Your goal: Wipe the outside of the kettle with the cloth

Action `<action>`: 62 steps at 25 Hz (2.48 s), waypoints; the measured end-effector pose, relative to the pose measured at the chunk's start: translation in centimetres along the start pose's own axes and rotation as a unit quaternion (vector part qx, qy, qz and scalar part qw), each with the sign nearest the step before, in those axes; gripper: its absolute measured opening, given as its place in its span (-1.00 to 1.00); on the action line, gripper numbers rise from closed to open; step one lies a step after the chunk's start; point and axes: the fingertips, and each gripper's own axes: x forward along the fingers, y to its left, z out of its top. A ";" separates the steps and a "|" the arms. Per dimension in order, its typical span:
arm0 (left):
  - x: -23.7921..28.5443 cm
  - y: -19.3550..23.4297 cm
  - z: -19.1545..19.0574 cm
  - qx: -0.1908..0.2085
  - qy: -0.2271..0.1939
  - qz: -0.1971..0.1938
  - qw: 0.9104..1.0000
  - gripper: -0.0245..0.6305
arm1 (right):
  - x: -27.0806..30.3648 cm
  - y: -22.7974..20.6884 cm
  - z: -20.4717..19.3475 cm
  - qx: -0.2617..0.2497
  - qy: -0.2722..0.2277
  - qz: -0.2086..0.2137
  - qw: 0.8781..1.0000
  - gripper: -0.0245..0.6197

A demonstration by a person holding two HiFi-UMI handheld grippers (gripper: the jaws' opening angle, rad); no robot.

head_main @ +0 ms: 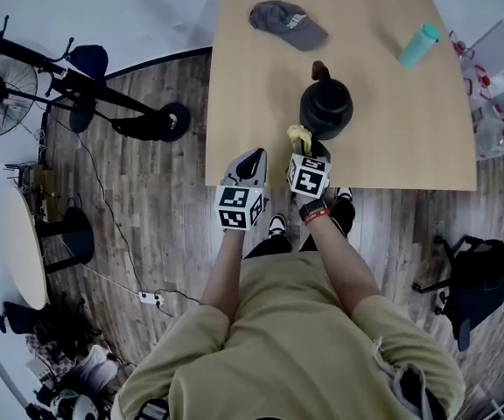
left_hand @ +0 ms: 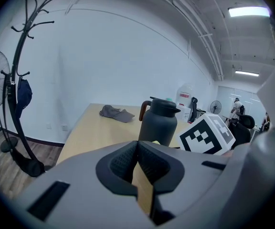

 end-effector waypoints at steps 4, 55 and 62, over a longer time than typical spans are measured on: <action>0.7 -1.0 0.3 0.002 -0.002 -0.007 1.000 -0.85 | -0.6 -0.9 -0.4 -0.002 0.005 0.001 1.000 -0.56; 6.6 -8.7 3.3 -0.002 -0.018 0.010 1.000 -0.85 | -1.6 -16.7 3.3 -0.010 0.020 -0.047 0.999 -0.57; 6.6 -7.4 4.9 -0.011 -0.024 0.024 0.999 -0.85 | -0.8 -17.5 5.0 -0.017 0.019 -0.036 0.999 -0.57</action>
